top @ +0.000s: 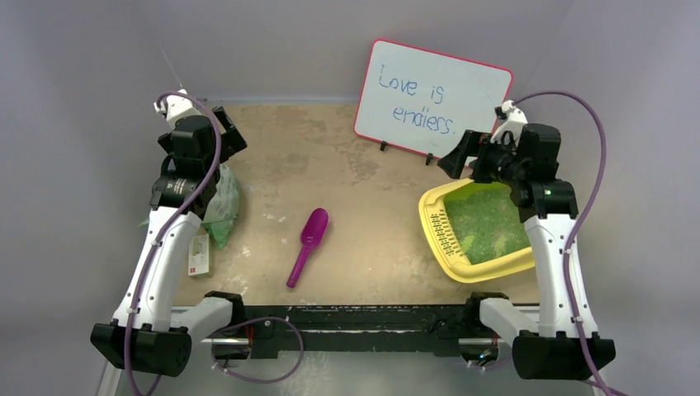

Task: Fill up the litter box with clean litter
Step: Adjust the distractor at the center of the board.

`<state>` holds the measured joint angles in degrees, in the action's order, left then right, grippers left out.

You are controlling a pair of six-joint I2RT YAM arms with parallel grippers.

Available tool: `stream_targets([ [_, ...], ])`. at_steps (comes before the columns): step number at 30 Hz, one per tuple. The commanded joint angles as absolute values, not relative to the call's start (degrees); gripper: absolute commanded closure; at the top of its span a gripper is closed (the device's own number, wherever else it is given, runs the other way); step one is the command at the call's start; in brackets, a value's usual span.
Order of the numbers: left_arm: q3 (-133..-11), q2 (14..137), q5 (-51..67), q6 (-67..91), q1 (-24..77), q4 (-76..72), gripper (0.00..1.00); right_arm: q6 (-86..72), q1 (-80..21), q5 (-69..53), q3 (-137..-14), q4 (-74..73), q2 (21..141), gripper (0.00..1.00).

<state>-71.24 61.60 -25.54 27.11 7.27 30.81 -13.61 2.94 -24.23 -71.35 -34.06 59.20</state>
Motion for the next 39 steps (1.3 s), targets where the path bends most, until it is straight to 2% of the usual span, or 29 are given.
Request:
stream_targets([
  [1, -69.2, 61.0, -21.8, 30.0, 7.7, 28.7, 0.02, -14.8, -1.6, -25.2, -70.7, -34.1, 60.4, 0.01],
  [11, -65.3, 59.1, -24.1, 31.1, 8.0, 27.2, 0.01, -17.8, -17.5, -10.0, -72.9, -35.3, 69.4, 0.01],
  [17, -62.7, 57.9, -30.5, 32.2, 8.0, 29.5, 0.01, -20.5, -25.9, 7.3, -78.9, -38.2, 82.0, 0.01],
  [23, -61.9, 56.6, -28.4, 31.5, 8.0, 30.4, 0.01, -22.9, -28.3, 20.1, -89.7, -40.2, 95.1, 0.01],
  [28, -60.4, 53.0, -21.4, 28.9, 8.1, 28.9, 0.01, -25.6, -28.2, 25.9, -88.9, -28.4, 97.6, 0.01],
  [32, -59.0, 50.7, -19.1, 26.8, 8.1, 28.6, 0.01, -27.0, -26.4, 25.8, -91.7, -26.6, 102.2, 0.01],
  [37, -58.1, 49.7, -17.0, 25.6, 8.1, 28.6, 0.01, -29.6, -21.0, 12.8, -88.0, -18.0, 106.3, 0.01],
  [39, -58.2, 49.6, -16.2, 25.3, 8.1, 28.6, 0.01, -28.9, -20.0, 11.1, -83.7, -9.9, 106.5, 0.01],
])
